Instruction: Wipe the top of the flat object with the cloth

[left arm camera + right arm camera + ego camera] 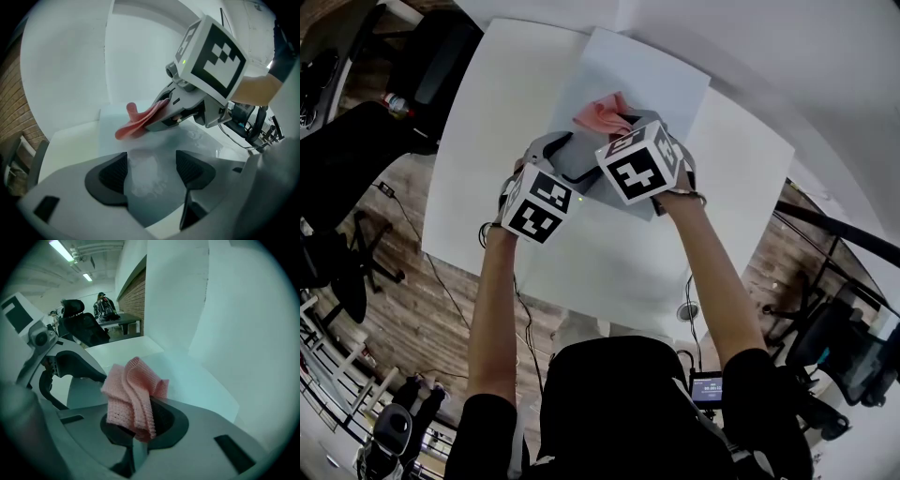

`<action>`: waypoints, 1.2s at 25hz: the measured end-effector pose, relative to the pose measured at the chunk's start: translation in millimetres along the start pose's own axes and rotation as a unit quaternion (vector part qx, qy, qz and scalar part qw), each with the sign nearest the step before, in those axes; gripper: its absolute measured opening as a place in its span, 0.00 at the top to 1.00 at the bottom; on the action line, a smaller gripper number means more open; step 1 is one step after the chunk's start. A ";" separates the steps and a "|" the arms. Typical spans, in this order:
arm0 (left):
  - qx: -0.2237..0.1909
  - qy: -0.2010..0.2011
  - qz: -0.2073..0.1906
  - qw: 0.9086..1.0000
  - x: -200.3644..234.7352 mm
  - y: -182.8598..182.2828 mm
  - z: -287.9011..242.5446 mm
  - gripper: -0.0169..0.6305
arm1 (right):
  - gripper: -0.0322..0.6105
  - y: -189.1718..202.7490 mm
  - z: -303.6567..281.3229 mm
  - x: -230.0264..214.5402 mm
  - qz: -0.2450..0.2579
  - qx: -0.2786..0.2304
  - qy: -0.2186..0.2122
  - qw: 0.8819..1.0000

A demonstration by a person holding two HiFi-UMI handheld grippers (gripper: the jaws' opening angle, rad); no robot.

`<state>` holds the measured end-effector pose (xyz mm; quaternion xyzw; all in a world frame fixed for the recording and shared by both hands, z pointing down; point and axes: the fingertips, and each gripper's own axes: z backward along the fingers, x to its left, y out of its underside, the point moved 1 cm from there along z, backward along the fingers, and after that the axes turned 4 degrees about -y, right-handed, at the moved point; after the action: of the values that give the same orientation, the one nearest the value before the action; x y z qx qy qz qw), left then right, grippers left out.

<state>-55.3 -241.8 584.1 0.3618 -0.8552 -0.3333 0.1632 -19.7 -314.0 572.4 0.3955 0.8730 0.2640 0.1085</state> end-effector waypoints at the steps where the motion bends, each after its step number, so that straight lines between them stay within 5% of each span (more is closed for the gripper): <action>1: 0.000 0.000 0.000 1.000 0.2 -0.2 0.1 0.47 | 0.88 -2.2 -1.3 5.4 0.004 -0.001 -0.006 1.000; 16: -0.002 0.000 0.002 1.000 1.7 0.0 -0.2 0.47 | 0.88 -7.7 -5.9 18.8 0.007 -0.006 -0.024 1.000; 30: -0.005 -0.002 0.005 1.000 2.0 -1.1 0.7 0.48 | 0.88 14.0 10.8 -29.8 -0.037 -0.002 0.014 0.999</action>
<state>-56.4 -243.6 583.0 0.3565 -0.8556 -0.3372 0.1647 13.3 -324.6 570.4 0.3590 0.8879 0.2671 0.1072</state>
